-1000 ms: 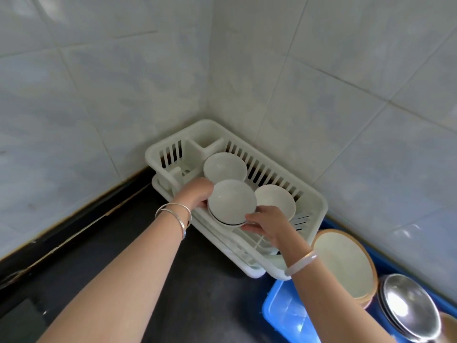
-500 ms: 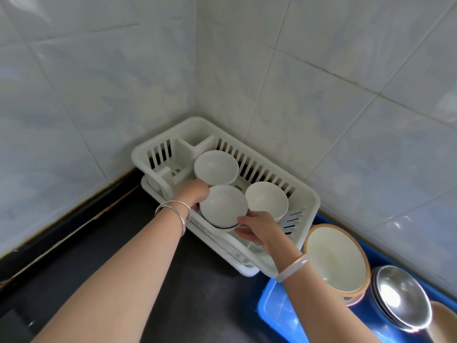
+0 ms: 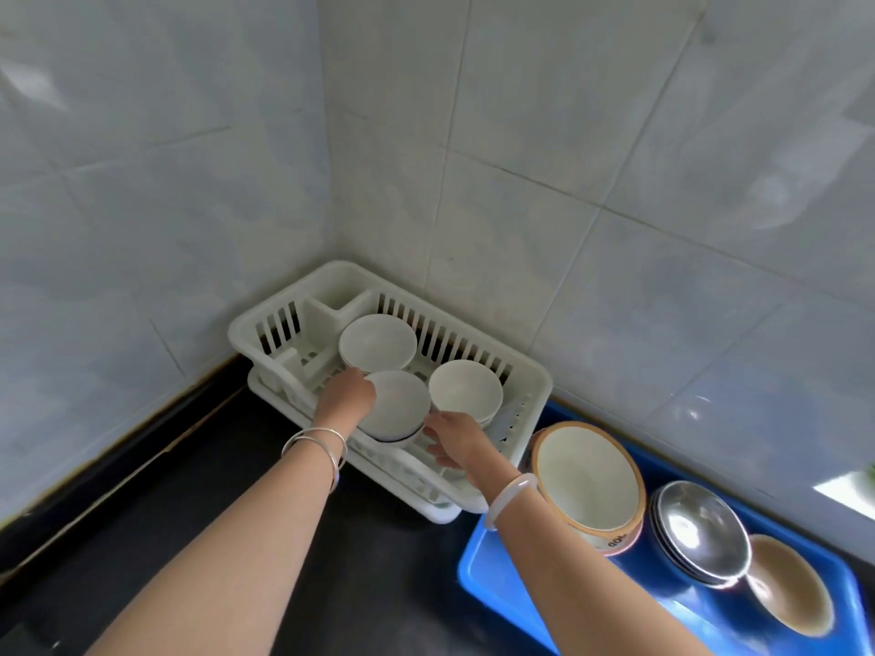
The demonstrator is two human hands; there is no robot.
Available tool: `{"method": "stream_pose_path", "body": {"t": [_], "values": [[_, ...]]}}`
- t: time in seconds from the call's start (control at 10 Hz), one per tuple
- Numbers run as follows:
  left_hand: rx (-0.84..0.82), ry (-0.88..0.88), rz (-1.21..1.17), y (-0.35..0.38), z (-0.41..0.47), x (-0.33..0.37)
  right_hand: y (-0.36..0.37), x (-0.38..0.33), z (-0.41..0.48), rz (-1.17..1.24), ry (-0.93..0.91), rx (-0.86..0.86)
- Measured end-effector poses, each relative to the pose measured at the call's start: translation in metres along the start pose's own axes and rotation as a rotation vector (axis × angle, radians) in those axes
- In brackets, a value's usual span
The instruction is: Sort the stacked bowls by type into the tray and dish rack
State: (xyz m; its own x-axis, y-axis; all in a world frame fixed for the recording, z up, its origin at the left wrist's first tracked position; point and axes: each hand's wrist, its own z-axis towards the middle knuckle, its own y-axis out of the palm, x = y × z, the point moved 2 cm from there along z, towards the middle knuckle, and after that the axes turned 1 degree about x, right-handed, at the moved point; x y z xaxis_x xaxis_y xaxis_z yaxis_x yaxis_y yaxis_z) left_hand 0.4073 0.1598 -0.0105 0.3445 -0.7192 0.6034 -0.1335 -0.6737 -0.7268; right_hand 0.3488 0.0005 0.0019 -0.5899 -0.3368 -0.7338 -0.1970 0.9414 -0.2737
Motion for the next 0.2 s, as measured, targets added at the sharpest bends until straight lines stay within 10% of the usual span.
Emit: {"method": "stream_pose_path", "body": {"t": [0.2], "values": [[0.053,-0.015,-0.086,-0.005,-0.039,0.0,-0.052,-0.018,-0.06,0.234,-0.352,0.072]]}}
